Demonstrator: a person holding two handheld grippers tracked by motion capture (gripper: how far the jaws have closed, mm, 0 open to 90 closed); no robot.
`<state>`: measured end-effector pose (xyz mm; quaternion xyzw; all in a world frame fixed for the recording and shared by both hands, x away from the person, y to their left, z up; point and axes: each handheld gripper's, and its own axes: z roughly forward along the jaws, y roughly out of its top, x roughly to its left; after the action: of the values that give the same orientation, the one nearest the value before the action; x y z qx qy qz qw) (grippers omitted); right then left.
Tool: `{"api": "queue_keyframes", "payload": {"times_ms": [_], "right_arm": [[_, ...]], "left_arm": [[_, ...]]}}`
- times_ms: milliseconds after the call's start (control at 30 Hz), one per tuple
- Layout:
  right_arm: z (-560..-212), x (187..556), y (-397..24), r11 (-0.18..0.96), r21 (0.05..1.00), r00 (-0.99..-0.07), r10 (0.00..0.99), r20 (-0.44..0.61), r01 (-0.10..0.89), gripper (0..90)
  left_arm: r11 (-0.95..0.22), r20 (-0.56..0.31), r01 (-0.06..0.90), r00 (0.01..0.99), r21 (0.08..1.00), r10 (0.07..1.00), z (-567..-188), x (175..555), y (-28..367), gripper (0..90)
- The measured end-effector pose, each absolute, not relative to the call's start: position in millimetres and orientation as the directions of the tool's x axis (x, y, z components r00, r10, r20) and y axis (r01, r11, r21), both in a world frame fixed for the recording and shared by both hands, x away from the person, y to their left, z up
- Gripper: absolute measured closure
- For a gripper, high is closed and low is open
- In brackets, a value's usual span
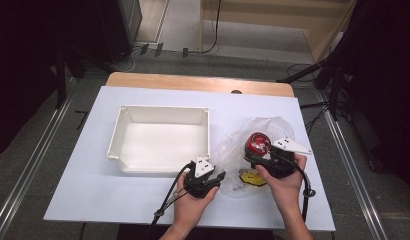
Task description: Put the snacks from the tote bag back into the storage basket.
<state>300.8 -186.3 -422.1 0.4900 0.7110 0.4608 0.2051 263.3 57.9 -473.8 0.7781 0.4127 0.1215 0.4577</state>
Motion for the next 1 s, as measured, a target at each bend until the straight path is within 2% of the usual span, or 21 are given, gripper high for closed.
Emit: {"api": "queue_keyframes", "payload": {"times_ms": [167, 700, 867, 1000], "right_arm": [[-418, 300, -187, 0.096, 0.860, -0.442, 0.883, 0.159, 0.501, 25.6], [-406, 296, -182, 0.090, 0.868, -0.468, 0.866, 0.174, 0.489, 25.7], [-405, 297, -180, 0.082, 0.867, -0.474, 0.861, 0.187, 0.491, 25.7], [-404, 297, -177, 0.089, 0.867, -0.479, 0.859, 0.183, 0.490, 25.6]], "left_arm": [[-0.242, -0.180, 0.508, 0.646, 0.827, 0.742, -471, 256, 64, 49.7], [-0.213, -0.194, 0.465, 0.681, 0.859, 0.706, -462, 240, 109, 31.3], [-0.203, -0.179, 0.435, 0.689, 0.877, 0.703, -461, 236, 130, 22.3], [-0.203, -0.162, 0.419, 0.686, 0.885, 0.710, -460, 232, 145, 18.4]]}}
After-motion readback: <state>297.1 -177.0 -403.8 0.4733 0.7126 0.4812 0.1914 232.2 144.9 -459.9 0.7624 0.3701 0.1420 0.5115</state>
